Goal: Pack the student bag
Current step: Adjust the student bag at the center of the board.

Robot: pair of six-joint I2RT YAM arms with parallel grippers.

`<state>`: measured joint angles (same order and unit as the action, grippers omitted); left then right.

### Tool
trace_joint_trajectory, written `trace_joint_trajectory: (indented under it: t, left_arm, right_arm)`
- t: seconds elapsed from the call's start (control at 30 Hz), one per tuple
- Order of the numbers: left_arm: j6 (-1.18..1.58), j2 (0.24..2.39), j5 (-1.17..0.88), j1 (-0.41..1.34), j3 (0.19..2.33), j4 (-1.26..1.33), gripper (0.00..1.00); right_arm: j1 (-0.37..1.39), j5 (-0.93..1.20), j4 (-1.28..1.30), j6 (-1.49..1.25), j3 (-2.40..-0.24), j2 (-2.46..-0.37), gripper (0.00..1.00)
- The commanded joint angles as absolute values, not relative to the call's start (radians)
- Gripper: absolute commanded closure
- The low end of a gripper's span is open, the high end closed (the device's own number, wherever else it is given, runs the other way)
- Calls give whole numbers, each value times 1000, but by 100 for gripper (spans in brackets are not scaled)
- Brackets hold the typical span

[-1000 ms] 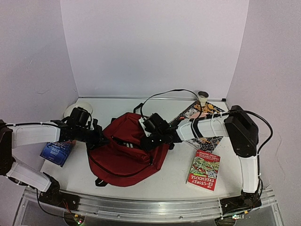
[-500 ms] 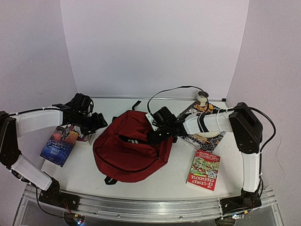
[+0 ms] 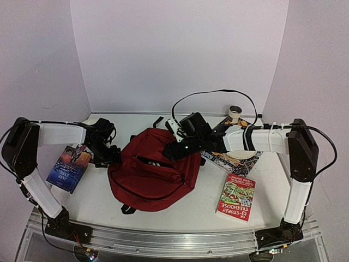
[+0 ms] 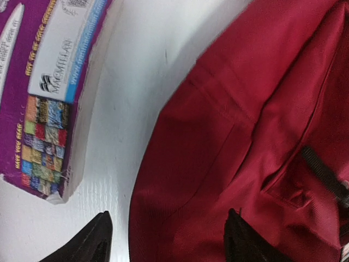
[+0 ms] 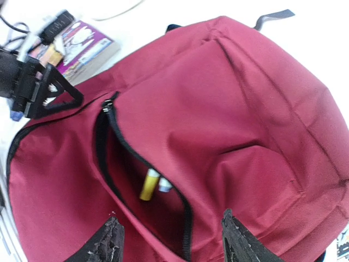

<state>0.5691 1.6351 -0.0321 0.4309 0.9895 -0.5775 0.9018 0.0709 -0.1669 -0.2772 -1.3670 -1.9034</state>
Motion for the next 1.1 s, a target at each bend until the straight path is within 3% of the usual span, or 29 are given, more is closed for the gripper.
trace_joint_trajectory:
  t: [0.0,0.23,0.43,0.6,0.8,1.0,1.07]
  left_arm:
    - [580,1578,-132,430,919,-569,47]
    - [702,1447,-261,459,749,-488,93]
    - [909,1273,-251,572,631,-429,95]
    - [1122,1121,-224,655,515,-314,85]
    - [1219,1059,-191,721,473,-247,61]
    - [1124,1014,-28,707,566,-376,22]
    - [1085,1015,16,669,596,-404,14]
  right_arm:
    - [923,94,-166,-310,-1387,-1877,38]
    - [938,112,-164,-342,-1435,-1917,39]
    - [959,147,-160,-370,-1504,-1963,39]
    - [983,168,-140,-379,-1569,-2013,39]
    - [1000,185,-114,-393,-1600,-2044,43]
    - [1025,138,-41,-376,-1656,-2057,44]
    - [1025,125,-29,-391,-1654,-2066,45]
